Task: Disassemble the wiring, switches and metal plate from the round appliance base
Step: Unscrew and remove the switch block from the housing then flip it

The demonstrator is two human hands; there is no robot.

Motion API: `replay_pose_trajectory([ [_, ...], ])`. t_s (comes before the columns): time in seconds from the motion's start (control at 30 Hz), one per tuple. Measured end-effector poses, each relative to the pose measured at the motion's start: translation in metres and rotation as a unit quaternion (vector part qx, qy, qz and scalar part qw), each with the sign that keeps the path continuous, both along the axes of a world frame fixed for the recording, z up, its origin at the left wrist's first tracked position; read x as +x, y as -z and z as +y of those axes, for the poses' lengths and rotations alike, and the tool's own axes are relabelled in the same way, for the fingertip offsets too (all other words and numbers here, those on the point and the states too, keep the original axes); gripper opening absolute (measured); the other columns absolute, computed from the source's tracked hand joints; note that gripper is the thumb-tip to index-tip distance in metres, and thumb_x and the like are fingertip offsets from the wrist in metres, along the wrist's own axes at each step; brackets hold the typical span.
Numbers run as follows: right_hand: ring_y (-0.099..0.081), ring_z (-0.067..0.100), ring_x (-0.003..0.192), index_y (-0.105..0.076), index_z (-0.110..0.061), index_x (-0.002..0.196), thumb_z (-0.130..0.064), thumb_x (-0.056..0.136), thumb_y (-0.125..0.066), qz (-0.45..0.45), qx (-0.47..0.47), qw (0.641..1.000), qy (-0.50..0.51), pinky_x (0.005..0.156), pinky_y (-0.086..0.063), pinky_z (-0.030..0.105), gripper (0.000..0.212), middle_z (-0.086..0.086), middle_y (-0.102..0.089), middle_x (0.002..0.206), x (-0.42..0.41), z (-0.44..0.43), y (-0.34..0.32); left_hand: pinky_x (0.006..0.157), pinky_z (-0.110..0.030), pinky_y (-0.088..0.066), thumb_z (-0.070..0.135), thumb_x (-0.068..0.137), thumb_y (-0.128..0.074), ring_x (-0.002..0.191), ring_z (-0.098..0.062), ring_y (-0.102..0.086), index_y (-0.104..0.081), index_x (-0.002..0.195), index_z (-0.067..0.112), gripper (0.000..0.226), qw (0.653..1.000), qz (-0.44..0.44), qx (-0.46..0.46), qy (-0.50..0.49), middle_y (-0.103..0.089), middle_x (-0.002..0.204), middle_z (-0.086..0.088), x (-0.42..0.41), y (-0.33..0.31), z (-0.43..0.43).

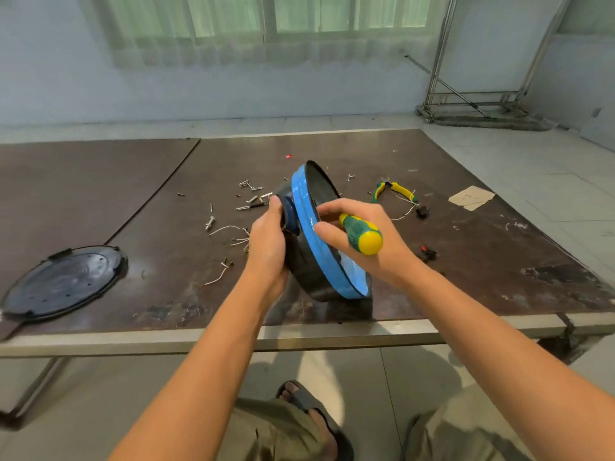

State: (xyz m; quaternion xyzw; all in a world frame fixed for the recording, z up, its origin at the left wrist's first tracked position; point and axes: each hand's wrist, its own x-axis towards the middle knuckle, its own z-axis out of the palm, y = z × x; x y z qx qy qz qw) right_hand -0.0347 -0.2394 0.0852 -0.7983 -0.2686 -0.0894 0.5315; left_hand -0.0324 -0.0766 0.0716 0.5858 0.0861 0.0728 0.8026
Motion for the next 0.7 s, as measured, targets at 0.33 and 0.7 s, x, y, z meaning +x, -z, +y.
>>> replay_pose_trajectory([
  [0.33,-0.050,0.005,0.072,-0.063,-0.010,0.099,-0.007,0.097,-0.063,-0.130,-0.134,0.982,0.019,0.067,-0.040,0.023,0.003,-0.008,-0.055,0.081,0.009,0.031,0.012,0.120,-0.028,-0.019,-0.009,0.094,-0.039,0.148,-0.016,-0.022,-0.027,0.154,0.016,0.066,0.907,-0.138,0.396,-0.048,-0.024,0.161,-0.003,0.007,-0.002,0.042],
  [0.7,-0.048,0.012,0.088,-0.061,-0.012,0.105,0.004,0.085,-0.070,-0.099,-0.382,0.912,-0.115,0.077,-0.043,0.028,0.027,-0.004,-0.048,0.100,0.024,0.025,0.059,0.104,-0.037,-0.043,0.001,0.087,-0.052,0.137,-0.023,-0.035,-0.064,0.100,0.025,0.029,0.787,-0.100,0.605,0.069,-0.016,0.154,0.006,-0.007,0.071,0.067],
])
